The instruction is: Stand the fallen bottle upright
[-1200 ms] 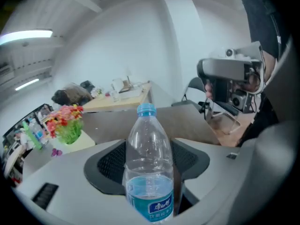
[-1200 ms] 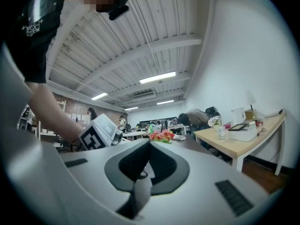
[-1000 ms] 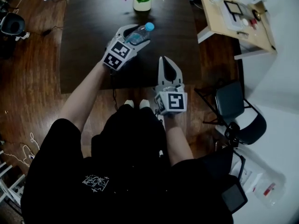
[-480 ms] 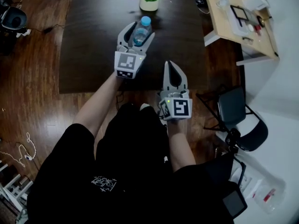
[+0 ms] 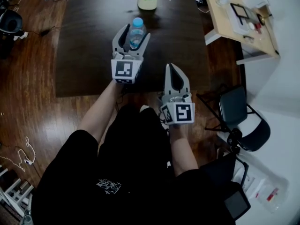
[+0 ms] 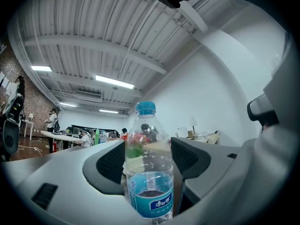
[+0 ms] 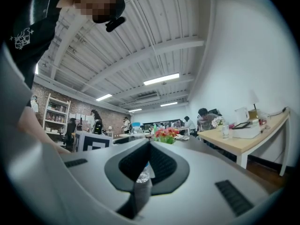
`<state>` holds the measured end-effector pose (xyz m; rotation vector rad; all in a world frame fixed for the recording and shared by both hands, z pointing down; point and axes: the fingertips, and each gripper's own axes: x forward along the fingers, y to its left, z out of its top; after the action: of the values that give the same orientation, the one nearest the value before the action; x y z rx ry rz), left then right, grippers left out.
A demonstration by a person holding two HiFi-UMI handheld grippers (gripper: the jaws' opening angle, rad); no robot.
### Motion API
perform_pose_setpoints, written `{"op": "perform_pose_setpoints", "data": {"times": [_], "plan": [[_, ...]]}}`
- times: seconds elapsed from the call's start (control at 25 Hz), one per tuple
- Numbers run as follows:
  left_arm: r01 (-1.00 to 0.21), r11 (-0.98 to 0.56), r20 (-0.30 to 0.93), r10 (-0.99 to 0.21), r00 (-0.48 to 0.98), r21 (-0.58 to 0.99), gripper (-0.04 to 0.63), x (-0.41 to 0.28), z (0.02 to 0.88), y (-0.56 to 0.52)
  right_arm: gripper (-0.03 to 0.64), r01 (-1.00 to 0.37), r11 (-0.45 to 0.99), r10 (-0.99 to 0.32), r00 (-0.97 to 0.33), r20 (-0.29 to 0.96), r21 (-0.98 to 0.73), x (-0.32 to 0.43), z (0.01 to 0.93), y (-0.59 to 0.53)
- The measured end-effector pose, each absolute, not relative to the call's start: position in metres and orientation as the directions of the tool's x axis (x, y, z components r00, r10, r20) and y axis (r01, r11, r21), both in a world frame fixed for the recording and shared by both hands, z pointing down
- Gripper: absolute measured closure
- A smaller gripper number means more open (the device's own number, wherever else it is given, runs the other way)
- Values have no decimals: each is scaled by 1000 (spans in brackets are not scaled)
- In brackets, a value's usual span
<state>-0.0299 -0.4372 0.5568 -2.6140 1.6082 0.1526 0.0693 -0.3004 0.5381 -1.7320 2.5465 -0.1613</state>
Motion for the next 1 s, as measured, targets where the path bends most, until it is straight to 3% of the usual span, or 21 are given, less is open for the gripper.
{"op": "perform_pose_setpoints", "data": {"times": [0.24,0.48,0.56,0.84,1.0], "plan": [[-885,-466,-104,-879,465,-24,248,-29,559,-428,603,-924,367,-928,-372,28,-108,70,541,-295],[-898,-437,-116,-891,439,-49,247,-44,522,-406,603,-920,373,-923,-381,46,-123,63,523,-294],[-896,-437,-124,-887,444,-79,285,-49,495,-382,604,-911,388,-917,-397,46,-135,56,506,-291],[-900,-417,-155,-888,434,-129,584,-52,397,-316,604,-888,417,-907,-422,-17,-194,50,430,-279],[-907,-402,-108,-903,416,-126,611,-51,388,-290,604,-875,444,-894,-446,-35,-192,51,410,-262]]}}
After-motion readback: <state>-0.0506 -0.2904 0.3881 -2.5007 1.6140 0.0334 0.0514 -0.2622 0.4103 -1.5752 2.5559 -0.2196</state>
